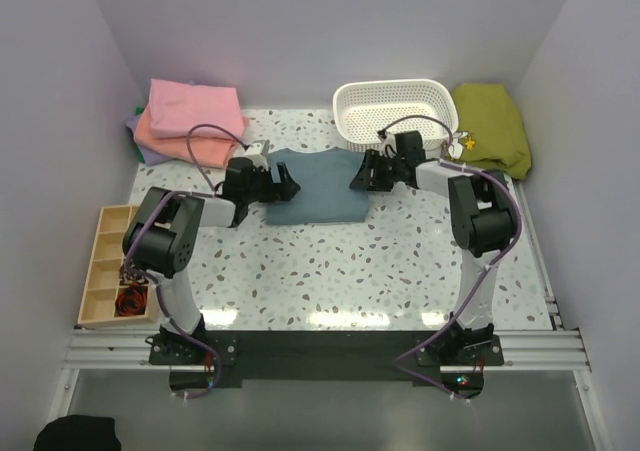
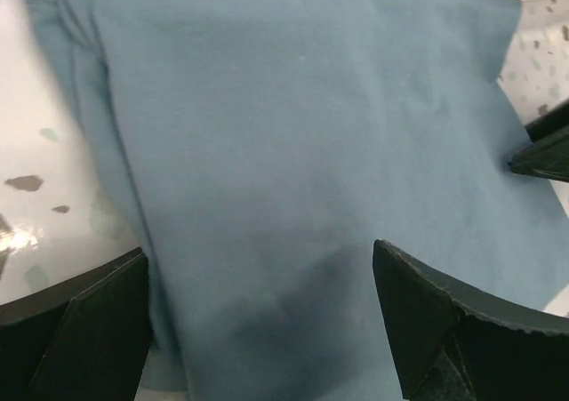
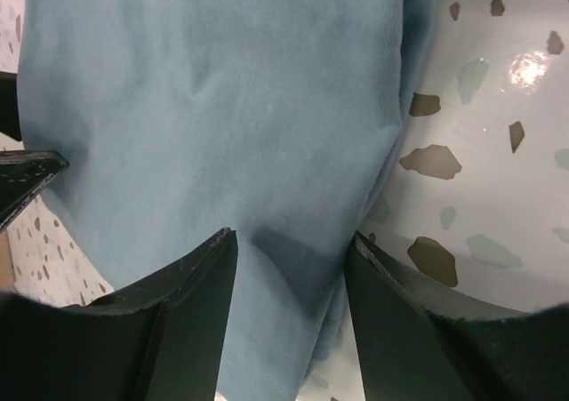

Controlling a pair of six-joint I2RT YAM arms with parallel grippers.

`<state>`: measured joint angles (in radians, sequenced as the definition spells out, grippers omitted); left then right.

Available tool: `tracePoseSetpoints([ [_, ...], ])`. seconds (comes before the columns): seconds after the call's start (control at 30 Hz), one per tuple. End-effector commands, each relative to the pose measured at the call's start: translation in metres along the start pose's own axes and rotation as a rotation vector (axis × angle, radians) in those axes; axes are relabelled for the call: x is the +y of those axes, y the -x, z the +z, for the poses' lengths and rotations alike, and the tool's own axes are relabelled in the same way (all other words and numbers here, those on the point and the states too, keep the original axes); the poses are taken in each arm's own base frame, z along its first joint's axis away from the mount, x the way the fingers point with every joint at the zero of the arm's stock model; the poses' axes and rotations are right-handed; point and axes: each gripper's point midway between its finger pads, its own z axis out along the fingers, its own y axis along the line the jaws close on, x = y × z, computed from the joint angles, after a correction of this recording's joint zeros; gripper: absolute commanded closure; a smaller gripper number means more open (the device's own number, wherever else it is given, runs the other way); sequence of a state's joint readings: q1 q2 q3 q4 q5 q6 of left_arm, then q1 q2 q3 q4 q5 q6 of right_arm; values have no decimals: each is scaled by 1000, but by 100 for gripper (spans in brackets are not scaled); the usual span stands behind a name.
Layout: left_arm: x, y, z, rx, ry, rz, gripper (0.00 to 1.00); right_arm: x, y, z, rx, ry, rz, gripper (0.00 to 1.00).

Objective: Fold and stack the t-shirts
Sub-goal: Put the neatly folded tshirt into the corner of the board with the left arm

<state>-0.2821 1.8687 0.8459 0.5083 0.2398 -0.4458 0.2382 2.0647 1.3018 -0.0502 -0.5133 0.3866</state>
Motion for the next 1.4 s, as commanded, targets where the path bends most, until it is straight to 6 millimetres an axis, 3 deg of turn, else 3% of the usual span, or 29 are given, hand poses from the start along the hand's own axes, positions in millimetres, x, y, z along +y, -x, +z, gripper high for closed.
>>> tracePoseSetpoints([
  [0.0, -17, -38, -4, 97, -137, -36, 0, -8, -33, 9, 98, 15, 56, 45],
  [0.2, -40, -54, -19, 126, -290, -47, 0, -12, -53, 12, 141, 28, 83, 44],
  [0.47, -57, -66, -14, 147, -436, -112, 0, -14, -71, 19, 198, 45, 101, 44],
  [0.53, -58, -70, -11, 164, -456, -126, 17, -13, -73, 19, 206, 45, 95, 44],
  [0.57, -58, -70, -9, 169, -462, -130, 33, -15, -74, 19, 206, 40, 98, 44],
  [0.6, -57, -70, -6, 174, -460, -137, 86, -15, -74, 19, 209, 39, 96, 44],
  [0.67, -55, -71, -4, 185, -449, -146, 100, -15, -75, 18, 211, 36, 94, 44],
  [0.77, -51, -65, -1, 188, -407, -128, 100, -16, -73, 14, 202, 14, 86, 44],
  [0.8, -49, -50, -2, 154, -384, -114, 100, -19, -72, 12, 192, -8, 78, 44],
  [0.87, -43, -40, -6, 148, -353, -104, 100, -20, -71, 7, 184, -24, 68, 44],
  [0.9, -42, -11, -7, 94, -335, -78, 100, -17, -66, 1, 172, -30, 54, 44],
  [0.93, -34, -13, -10, 134, -282, -59, 100, -18, -65, -2, 164, -50, 48, 44],
  [0.97, -31, 0, -11, 127, -249, -37, 100, -20, -65, -5, 160, -66, 46, 44],
  [1.0, -31, 39, -13, 53, -206, 4, 100, -15, -60, -11, 143, -66, 33, 44],
  [1.07, -23, 55, -21, 69, -143, 34, 100, -14, -61, -15, 137, -70, 32, 44],
  [1.1, -21, 95, -27, 0, -91, 77, 100, -12, -60, -16, 133, -68, 33, 44],
  [1.17, -14, 111, -33, 15, -45, 167, 100, -8, -60, -20, 136, -57, 36, 44],
  [1.2, -13, 139, -33, -17, -33, 187, 100, -6, -60, -21, 138, -52, 41, 44],
  [1.27, -9, 150, -31, 18, -16, 216, 100, -2, -62, -22, 139, -33, 47, 44],
  [1.3, -10, 175, -24, -9, -1, 248, 100, 1, -61, -22, 134, -26, 51, 44],
  [1.37, 3, 185, -18, 24, 53, 281, 100, 5, -60, -20, 136, -19, 44, 44],
])
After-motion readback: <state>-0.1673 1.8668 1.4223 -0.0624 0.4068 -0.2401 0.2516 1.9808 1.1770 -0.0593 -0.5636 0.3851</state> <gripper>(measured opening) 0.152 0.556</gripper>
